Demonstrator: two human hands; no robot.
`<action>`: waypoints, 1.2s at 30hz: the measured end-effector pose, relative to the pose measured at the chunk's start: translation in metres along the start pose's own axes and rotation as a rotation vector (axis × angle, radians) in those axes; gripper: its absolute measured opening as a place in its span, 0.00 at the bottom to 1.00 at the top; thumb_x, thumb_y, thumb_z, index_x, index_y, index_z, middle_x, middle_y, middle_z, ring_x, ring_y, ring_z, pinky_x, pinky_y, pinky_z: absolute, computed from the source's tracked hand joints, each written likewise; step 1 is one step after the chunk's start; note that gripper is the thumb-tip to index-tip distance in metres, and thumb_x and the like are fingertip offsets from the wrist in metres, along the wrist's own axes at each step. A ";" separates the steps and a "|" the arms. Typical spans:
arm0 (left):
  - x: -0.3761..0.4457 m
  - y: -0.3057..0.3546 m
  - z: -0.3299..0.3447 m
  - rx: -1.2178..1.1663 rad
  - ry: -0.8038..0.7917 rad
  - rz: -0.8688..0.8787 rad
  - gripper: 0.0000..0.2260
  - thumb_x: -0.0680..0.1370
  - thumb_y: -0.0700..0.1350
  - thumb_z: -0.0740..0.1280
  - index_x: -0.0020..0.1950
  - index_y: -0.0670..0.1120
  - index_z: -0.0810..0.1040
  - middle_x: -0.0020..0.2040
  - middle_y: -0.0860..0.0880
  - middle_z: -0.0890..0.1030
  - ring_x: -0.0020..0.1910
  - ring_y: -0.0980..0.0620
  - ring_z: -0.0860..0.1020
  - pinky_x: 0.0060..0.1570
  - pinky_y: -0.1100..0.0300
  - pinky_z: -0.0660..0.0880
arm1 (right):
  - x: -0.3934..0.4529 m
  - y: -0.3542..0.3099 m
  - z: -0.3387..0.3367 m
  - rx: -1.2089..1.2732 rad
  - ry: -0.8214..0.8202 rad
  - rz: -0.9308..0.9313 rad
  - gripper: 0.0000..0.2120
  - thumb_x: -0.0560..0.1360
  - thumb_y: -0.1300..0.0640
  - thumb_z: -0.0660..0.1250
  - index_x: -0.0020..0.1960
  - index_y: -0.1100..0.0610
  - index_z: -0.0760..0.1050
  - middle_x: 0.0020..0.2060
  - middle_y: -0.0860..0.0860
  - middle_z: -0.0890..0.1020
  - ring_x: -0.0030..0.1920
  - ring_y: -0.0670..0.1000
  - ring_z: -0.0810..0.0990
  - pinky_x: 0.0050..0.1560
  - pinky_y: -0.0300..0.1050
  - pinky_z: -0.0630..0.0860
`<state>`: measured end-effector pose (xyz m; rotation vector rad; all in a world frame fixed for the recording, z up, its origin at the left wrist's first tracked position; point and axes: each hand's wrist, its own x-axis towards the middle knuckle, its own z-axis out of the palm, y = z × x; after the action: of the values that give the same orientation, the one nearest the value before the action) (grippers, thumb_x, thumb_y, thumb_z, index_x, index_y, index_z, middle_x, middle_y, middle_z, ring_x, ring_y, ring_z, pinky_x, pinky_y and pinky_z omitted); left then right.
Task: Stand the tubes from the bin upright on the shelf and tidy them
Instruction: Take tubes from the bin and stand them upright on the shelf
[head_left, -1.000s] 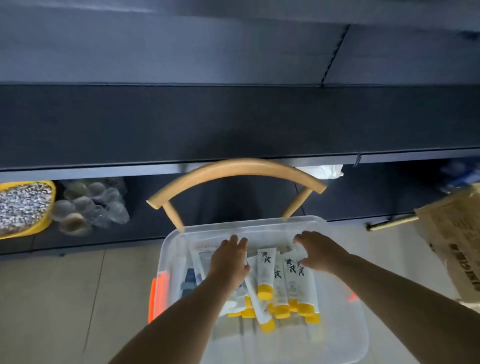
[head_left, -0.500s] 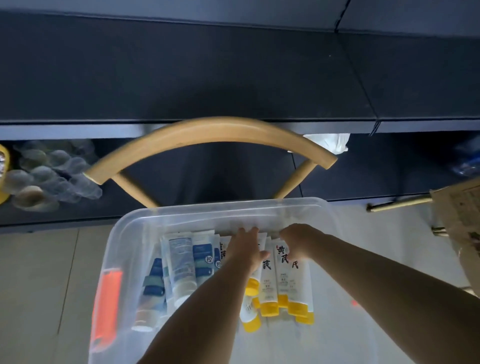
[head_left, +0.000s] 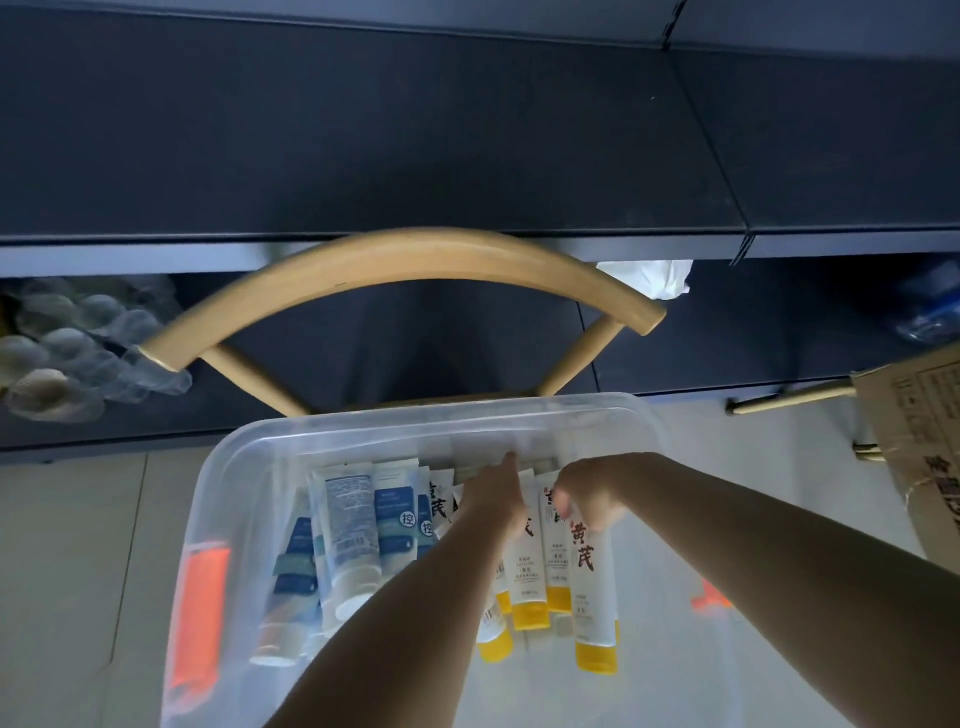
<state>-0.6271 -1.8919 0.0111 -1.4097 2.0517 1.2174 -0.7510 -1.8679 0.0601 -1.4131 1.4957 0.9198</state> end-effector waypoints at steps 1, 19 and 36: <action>-0.003 0.000 -0.004 -0.020 0.005 0.003 0.32 0.74 0.31 0.64 0.74 0.49 0.57 0.58 0.43 0.77 0.57 0.45 0.77 0.49 0.57 0.79 | -0.001 0.001 0.002 0.008 -0.006 -0.008 0.22 0.75 0.65 0.65 0.68 0.57 0.70 0.63 0.53 0.75 0.61 0.54 0.75 0.62 0.46 0.75; -0.060 -0.014 -0.058 -0.178 -0.104 0.091 0.20 0.72 0.34 0.69 0.62 0.46 0.70 0.61 0.44 0.76 0.58 0.46 0.76 0.45 0.60 0.74 | -0.047 -0.014 0.017 0.132 0.155 -0.051 0.19 0.66 0.49 0.74 0.52 0.56 0.77 0.52 0.51 0.78 0.51 0.53 0.78 0.46 0.44 0.76; -0.214 -0.055 -0.195 -0.203 0.199 0.352 0.09 0.70 0.37 0.67 0.46 0.50 0.77 0.38 0.56 0.76 0.35 0.62 0.72 0.32 0.74 0.65 | -0.203 -0.056 0.000 0.245 0.577 0.048 0.12 0.75 0.56 0.61 0.36 0.45 0.67 0.39 0.42 0.75 0.41 0.40 0.73 0.44 0.35 0.70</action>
<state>-0.4543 -1.9358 0.2452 -1.3389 2.4508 1.5159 -0.6977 -1.7996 0.2519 -1.5340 1.9911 0.3398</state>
